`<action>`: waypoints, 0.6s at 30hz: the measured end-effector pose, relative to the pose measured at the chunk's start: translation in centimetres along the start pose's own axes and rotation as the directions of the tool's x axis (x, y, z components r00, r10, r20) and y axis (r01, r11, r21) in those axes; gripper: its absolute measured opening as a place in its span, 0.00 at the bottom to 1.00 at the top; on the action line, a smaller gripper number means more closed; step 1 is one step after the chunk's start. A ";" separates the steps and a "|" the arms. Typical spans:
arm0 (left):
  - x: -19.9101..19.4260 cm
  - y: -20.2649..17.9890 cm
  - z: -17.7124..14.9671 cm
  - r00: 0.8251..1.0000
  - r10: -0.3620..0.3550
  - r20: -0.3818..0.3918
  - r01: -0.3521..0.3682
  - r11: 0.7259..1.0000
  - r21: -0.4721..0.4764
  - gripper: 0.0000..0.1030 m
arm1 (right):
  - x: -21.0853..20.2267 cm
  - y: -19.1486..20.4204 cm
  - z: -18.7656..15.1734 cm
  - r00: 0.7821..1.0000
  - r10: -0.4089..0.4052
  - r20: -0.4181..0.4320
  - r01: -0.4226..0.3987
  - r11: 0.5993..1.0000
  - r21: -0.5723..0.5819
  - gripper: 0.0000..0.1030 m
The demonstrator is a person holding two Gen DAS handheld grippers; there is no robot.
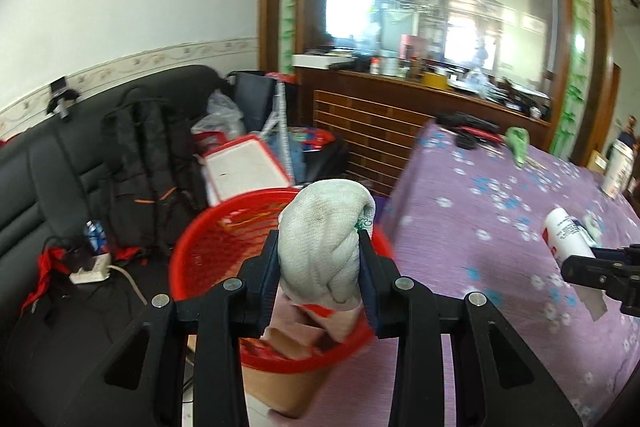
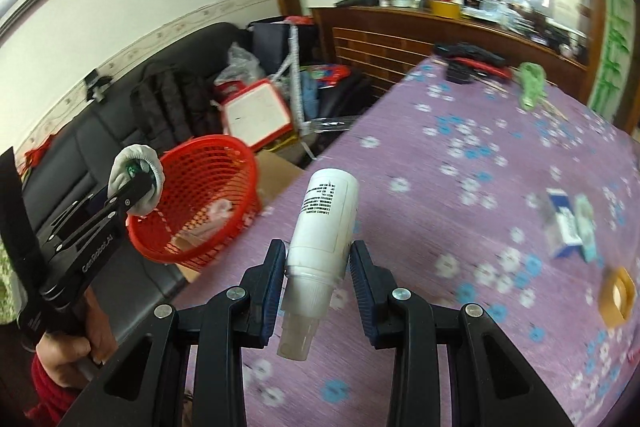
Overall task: Collect trash
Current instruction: 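Open the left gripper over the basket while the right gripper releases the spray bottle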
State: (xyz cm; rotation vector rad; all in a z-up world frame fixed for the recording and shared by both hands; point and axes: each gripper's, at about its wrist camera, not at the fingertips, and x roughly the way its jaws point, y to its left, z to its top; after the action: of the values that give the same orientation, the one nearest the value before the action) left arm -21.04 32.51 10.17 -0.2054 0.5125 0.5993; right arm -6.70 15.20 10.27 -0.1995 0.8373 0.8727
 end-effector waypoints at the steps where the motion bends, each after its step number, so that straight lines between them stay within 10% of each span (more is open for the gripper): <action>1: 0.2 0.9 0.1 1.000 0.007 -0.006 -0.007 1.000 -0.012 0.33 | 0.3 0.4 0.3 1.000 0.007 -0.002 -0.007 1.000 -0.005 0.35; 18: 3.0 5.2 0.0 0.997 0.015 -0.081 -0.019 0.999 -0.051 0.34 | 7.6 8.3 5.6 0.989 0.134 -0.069 -0.139 0.987 -0.083 0.35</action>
State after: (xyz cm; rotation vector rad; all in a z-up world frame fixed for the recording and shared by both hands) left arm -21.97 38.22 8.38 -0.2748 0.5774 0.6232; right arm -7.03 27.73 9.99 -0.2499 0.8797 1.0377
